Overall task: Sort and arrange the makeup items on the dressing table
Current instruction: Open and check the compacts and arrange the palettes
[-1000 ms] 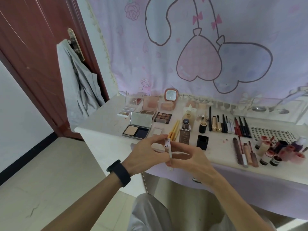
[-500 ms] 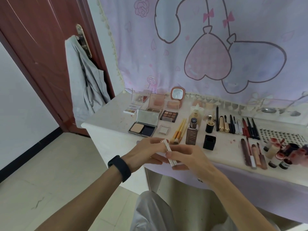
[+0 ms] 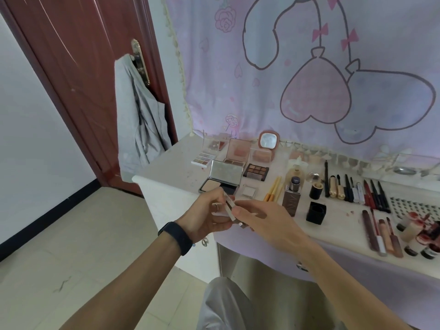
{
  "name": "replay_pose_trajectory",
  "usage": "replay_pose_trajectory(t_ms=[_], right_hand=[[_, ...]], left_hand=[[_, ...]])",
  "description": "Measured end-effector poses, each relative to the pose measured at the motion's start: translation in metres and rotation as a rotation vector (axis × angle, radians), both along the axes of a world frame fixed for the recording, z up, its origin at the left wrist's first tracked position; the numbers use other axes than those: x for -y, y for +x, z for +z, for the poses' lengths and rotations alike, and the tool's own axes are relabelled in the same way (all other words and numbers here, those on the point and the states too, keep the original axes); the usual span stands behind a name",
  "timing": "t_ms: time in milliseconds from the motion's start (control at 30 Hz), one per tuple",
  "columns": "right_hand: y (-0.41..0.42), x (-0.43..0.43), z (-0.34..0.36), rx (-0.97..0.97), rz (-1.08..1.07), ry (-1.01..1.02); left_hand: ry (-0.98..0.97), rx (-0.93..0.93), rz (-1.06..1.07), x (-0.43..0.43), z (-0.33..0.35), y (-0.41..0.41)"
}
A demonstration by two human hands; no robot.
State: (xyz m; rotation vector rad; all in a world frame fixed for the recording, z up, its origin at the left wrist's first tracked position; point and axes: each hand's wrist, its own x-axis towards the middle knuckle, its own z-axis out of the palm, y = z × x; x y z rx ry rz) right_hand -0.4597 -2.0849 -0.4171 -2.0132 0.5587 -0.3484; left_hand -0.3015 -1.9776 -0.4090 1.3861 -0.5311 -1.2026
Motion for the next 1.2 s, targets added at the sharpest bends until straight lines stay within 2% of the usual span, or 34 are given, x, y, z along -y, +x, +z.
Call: replay_pose_trajectory(t_ms=[133, 233, 333, 467, 567, 733, 833, 900, 967, 1033, 1133, 1200], right_hand=[[0.012, -0.002, 0.004, 0.014, -0.062, -0.083], [0.022, -0.005, 0.003, 0.111, -0.038, -0.136], [0.032, -0.005, -0.001, 0.183, -0.006, -0.308], [0.048, -0.007, 0.001, 0.243, -0.090, -0.498], [0.062, -0.008, 0.011, 0.289, -0.191, -0.518], [0.080, -0.010, 0.024, 0.136, -0.222, -0.444], [0.085, -0.017, 0.022, 0.073, -0.229, -0.476], [0.086, -0.020, 0.019, 0.043, -0.238, -0.544], [0.086, -0.022, 0.017, 0.028, -0.231, -0.596], [0.086, -0.024, 0.016, 0.019, -0.219, -0.655], [0.085, -0.024, 0.015, 0.019, -0.237, -0.692], [0.085, -0.023, 0.013, 0.025, -0.245, -0.722]], left_hand=[[-0.022, -0.094, 0.030, -0.008, 0.002, 0.003], [-0.068, -0.235, 0.125, -0.010, 0.003, 0.008], [-0.091, -0.315, 0.158, -0.014, 0.007, 0.017], [-0.080, -0.339, 0.178, -0.022, 0.012, 0.033], [-0.083, -0.344, 0.142, -0.028, 0.013, 0.047], [-0.042, -0.371, 0.155, -0.044, 0.010, 0.065], [0.015, -0.267, 0.247, -0.050, 0.008, 0.065], [0.029, -0.046, 0.264, -0.053, 0.007, 0.063], [0.067, 0.256, 0.148, -0.056, 0.005, 0.057], [0.110, 0.456, 0.067, -0.055, 0.000, 0.050], [0.127, 0.582, 0.135, -0.051, -0.007, 0.047], [0.131, 0.597, 0.161, -0.050, -0.012, 0.050]])
